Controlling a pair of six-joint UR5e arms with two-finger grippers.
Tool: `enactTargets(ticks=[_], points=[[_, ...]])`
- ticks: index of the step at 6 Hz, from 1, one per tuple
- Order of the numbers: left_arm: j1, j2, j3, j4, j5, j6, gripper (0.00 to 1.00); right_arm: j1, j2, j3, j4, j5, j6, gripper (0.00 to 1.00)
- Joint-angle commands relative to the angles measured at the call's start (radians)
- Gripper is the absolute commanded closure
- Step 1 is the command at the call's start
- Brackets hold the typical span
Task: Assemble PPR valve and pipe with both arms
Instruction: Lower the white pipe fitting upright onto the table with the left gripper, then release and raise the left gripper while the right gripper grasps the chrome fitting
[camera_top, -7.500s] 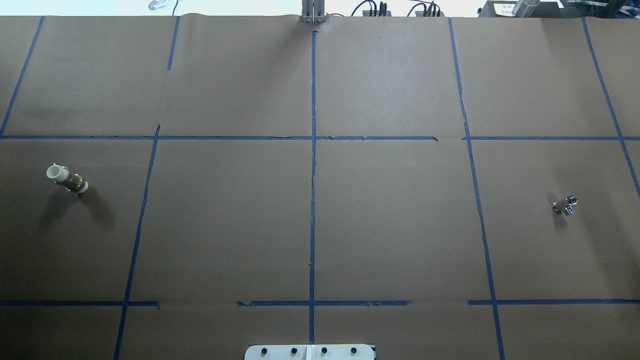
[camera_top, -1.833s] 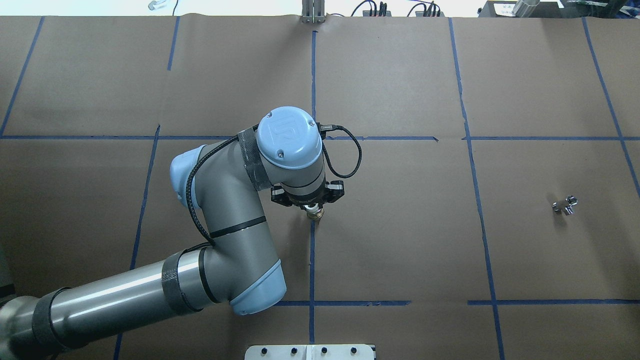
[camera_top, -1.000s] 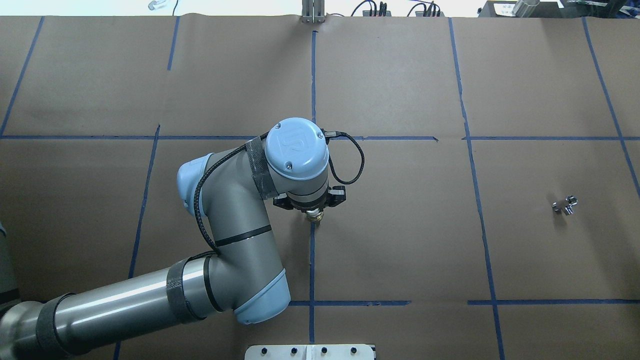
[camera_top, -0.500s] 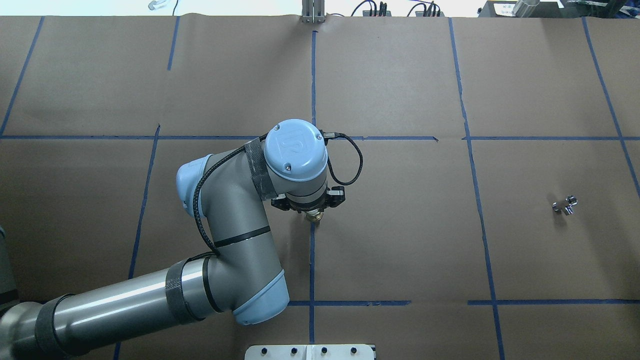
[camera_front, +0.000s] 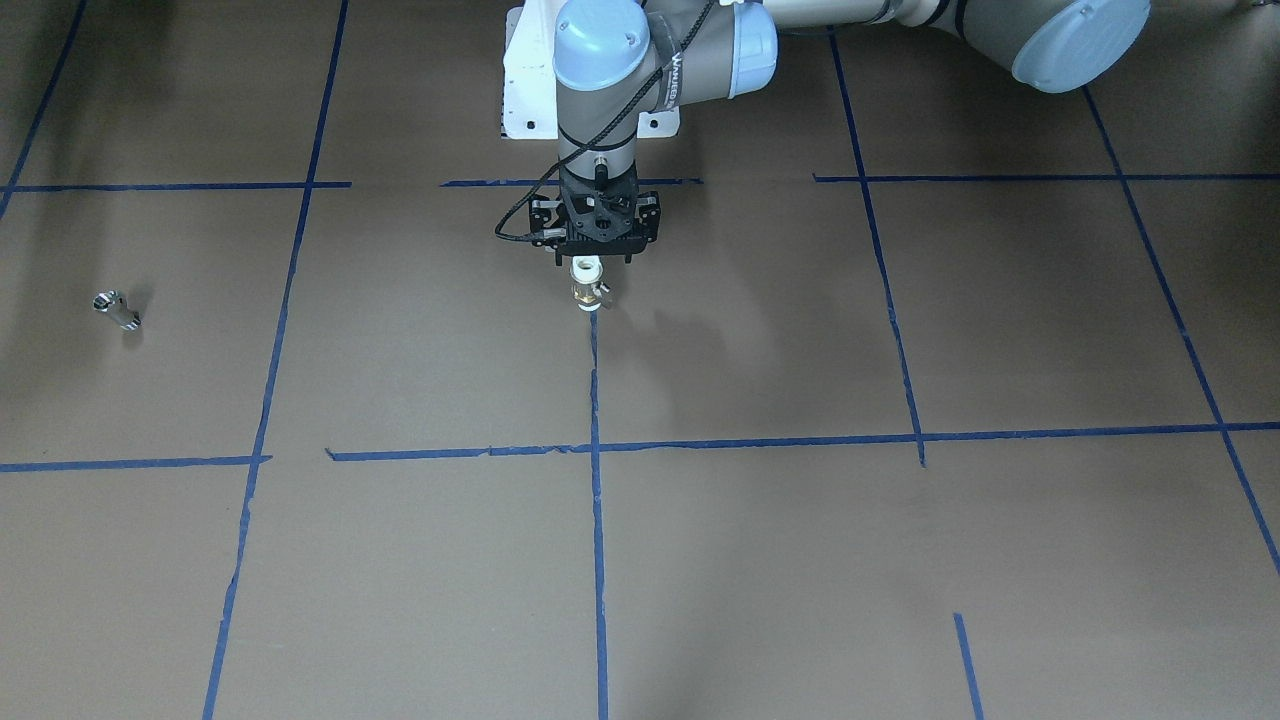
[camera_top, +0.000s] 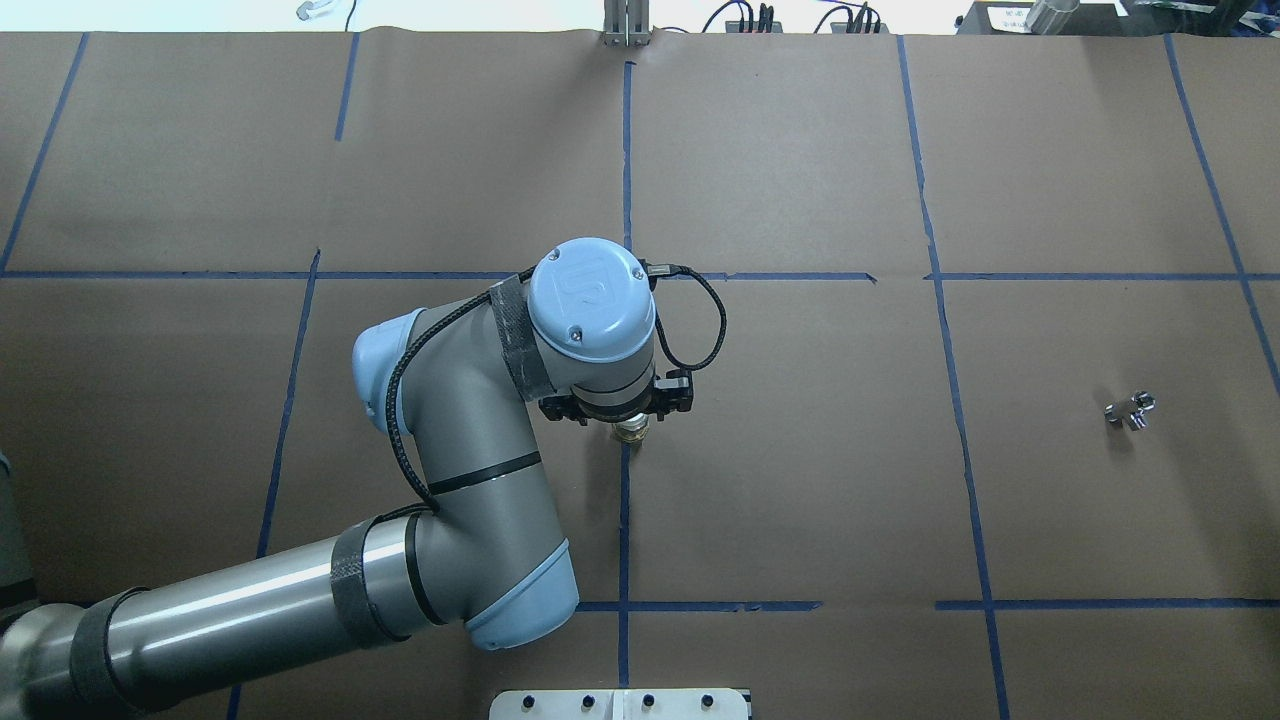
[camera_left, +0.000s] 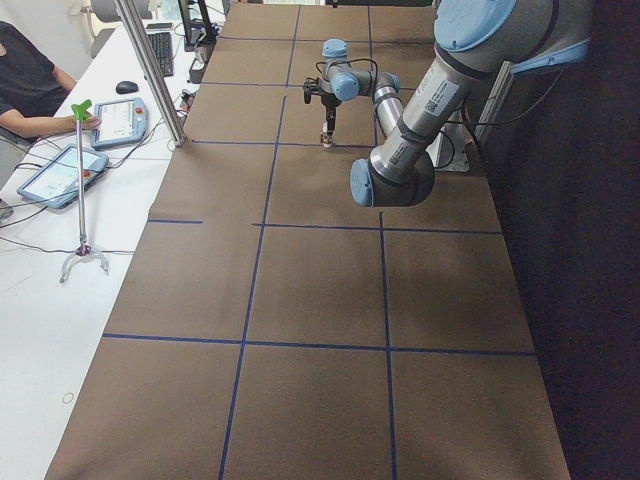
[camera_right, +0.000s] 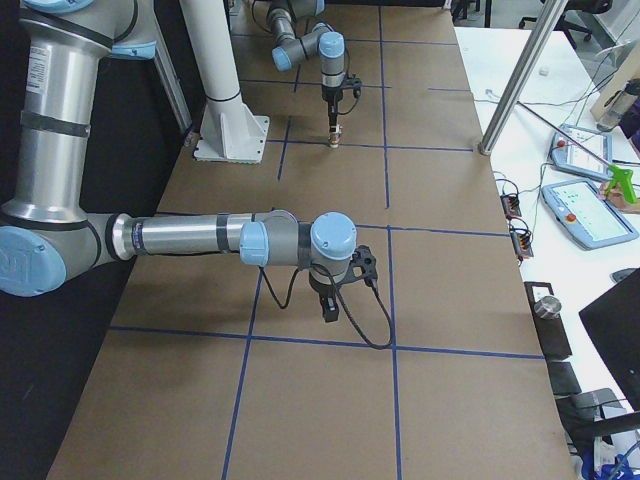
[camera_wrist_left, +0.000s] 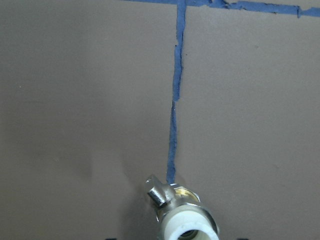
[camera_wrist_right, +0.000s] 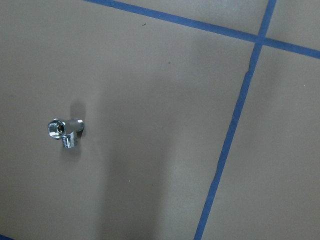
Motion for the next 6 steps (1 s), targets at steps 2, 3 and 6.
enactTargets(ticks=[2, 3, 6], points=[[-0.012, 0.018, -0.089, -0.001, -0.001, -0.004, 0.05, -0.081, 0.002, 0.001, 0.085, 0.078, 0.107, 0.00], [-0.027, 0.069, -0.178, 0.000, -0.003, -0.006, 0.05, -0.184, 0.002, -0.003, 0.241, 0.062, 0.272, 0.00], [-0.056, 0.181, -0.329, -0.001, -0.004, -0.027, 0.05, -0.509, 0.006, -0.029, 0.578, -0.142, 0.728, 0.00]])
